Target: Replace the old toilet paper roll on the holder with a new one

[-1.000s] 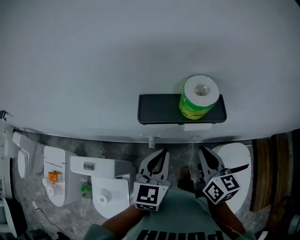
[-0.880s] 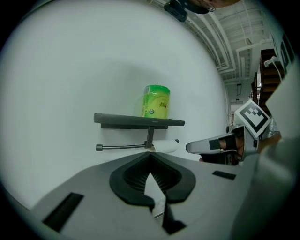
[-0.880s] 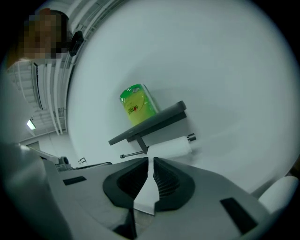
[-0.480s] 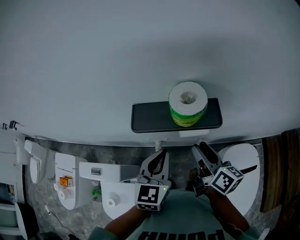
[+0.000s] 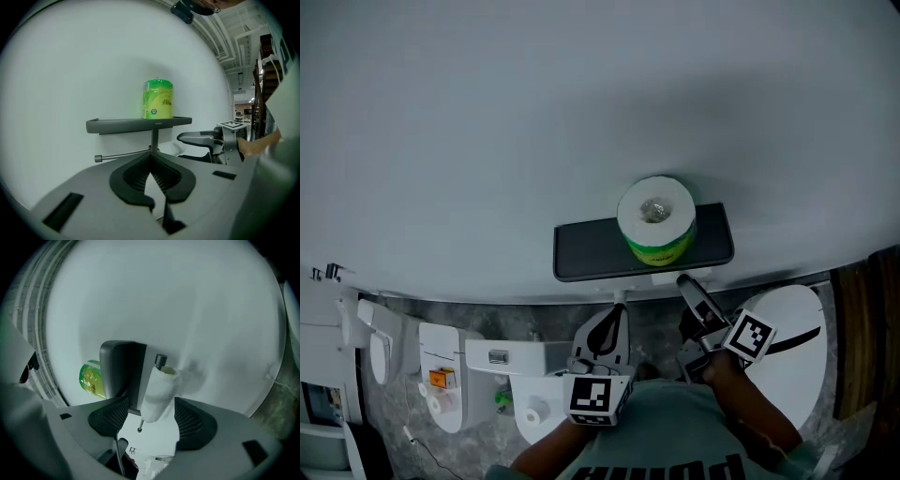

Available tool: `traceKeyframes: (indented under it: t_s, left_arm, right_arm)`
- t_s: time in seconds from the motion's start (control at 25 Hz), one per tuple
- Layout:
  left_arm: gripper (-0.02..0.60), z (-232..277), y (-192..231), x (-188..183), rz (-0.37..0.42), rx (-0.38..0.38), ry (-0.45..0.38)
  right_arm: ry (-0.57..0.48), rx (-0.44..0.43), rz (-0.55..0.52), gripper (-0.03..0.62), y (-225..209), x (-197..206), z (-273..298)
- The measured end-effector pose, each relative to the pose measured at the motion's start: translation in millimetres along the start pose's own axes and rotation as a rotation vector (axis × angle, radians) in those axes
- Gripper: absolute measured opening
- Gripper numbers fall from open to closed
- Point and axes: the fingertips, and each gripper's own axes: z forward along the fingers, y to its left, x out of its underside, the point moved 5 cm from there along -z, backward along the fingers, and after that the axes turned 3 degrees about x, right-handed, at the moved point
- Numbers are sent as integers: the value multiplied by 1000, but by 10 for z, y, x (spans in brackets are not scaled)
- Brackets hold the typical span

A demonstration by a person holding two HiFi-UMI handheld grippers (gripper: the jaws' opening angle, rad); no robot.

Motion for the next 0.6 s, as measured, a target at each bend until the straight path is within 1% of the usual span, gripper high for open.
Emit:
traceKeyframes:
  t_s: [0.12, 0.28, 0.44, 0.6]
  left_arm:
    - [6, 12, 61, -18, 13, -13, 9]
    - [6, 44, 82, -41, 18, -13, 10]
    - [6, 75, 123, -57, 19, -11, 5]
    - [6, 100, 175, -61, 13, -28, 10]
  right_arm:
    - [-5, -37, 23, 299, 1, -11, 109]
    - [-17, -18, 70, 299, -46, -44, 186]
    - [-32, -25, 94, 299, -50, -100, 260]
    - [-50, 5, 108, 296, -105, -141, 286]
